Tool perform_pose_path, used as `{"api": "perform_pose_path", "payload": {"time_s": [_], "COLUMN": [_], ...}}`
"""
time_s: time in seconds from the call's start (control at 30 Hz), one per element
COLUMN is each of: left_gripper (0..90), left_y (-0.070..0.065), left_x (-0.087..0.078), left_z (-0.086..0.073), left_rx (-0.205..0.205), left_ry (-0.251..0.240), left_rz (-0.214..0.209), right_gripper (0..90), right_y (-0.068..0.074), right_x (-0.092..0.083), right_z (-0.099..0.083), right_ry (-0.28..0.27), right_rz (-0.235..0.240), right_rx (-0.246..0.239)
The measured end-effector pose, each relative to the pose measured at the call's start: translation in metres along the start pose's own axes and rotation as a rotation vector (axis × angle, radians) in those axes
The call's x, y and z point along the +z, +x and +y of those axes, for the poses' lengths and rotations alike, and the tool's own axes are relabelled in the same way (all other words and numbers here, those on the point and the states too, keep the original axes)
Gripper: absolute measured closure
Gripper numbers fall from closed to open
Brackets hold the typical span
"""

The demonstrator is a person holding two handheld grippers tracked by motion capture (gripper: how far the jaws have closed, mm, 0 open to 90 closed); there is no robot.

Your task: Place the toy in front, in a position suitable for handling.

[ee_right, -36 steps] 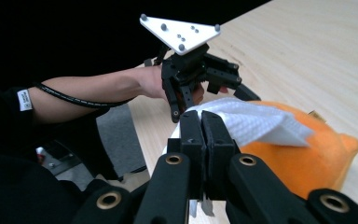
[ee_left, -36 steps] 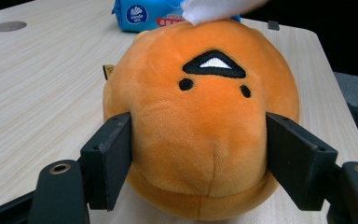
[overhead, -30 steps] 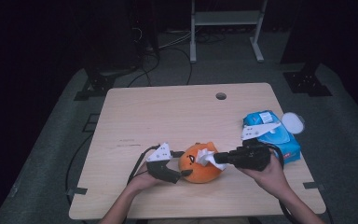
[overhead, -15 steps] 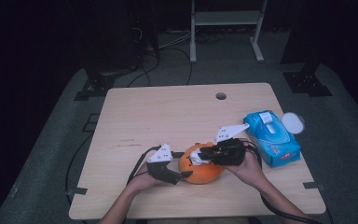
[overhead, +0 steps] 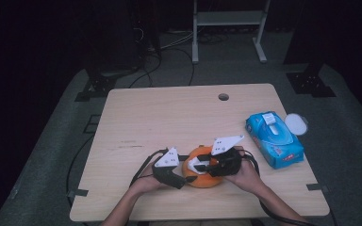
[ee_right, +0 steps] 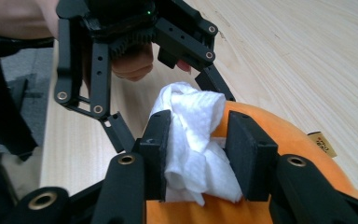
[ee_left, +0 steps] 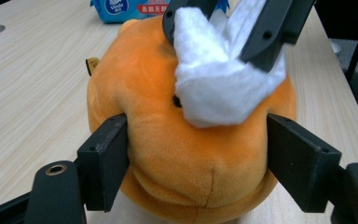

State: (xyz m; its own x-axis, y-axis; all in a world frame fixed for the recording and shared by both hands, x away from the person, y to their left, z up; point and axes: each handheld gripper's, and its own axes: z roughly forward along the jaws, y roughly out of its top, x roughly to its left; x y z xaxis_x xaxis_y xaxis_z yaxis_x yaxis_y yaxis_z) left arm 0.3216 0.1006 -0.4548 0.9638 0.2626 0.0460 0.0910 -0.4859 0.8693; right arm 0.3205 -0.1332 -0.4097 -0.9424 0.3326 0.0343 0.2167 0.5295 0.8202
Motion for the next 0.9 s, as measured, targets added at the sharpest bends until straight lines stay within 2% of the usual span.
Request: {"api": "perform_pose_path", "payload": {"time_s": [0.13, 0.2, 0.37, 0.47, 0.77, 0.83, 0.9], "left_gripper": [25.1, 24.8, 25.1, 25.1, 25.0, 24.9, 24.6], "left_y": [-0.001, -0.001, -0.001, 0.001, 0.003, 0.002, 0.003], "left_x": [0.001, 0.001, 0.003, 0.002, 0.002, 0.003, 0.004], "left_z": [-0.001, 0.0, 0.0, -0.001, -0.003, -0.002, -0.001], "left_rx": [0.006, -0.008, -0.02, -0.028, -0.027, -0.024, -0.03], "left_ry": [0.006, -0.003, -0.024, -0.025, -0.033, -0.03, -0.033], "left_rz": [-0.001, -0.002, -0.007, -0.009, -0.015, -0.007, -0.003], "right_gripper": [78.3, 80.0, 81.1, 81.2, 81.2, 81.3, 81.3], "right_y": [0.007, 0.009, 0.003, 0.003, -0.01, -0.011, -0.009], "right_x": [0.003, -0.002, -0.021, -0.034, -0.063, -0.063, -0.061], "right_z": [-0.004, -0.004, -0.01, -0.016, -0.043, -0.047, -0.043], "right_ry": [0.008, -0.003, -0.03, -0.031, -0.005, -0.011, -0.026], "right_rz": [-0.049, -0.067, -0.072, -0.097, -0.163, -0.149, -0.131], "right_rx": [0.023, 0.031, 0.086, 0.094, 0.171, 0.193, 0.193]}}
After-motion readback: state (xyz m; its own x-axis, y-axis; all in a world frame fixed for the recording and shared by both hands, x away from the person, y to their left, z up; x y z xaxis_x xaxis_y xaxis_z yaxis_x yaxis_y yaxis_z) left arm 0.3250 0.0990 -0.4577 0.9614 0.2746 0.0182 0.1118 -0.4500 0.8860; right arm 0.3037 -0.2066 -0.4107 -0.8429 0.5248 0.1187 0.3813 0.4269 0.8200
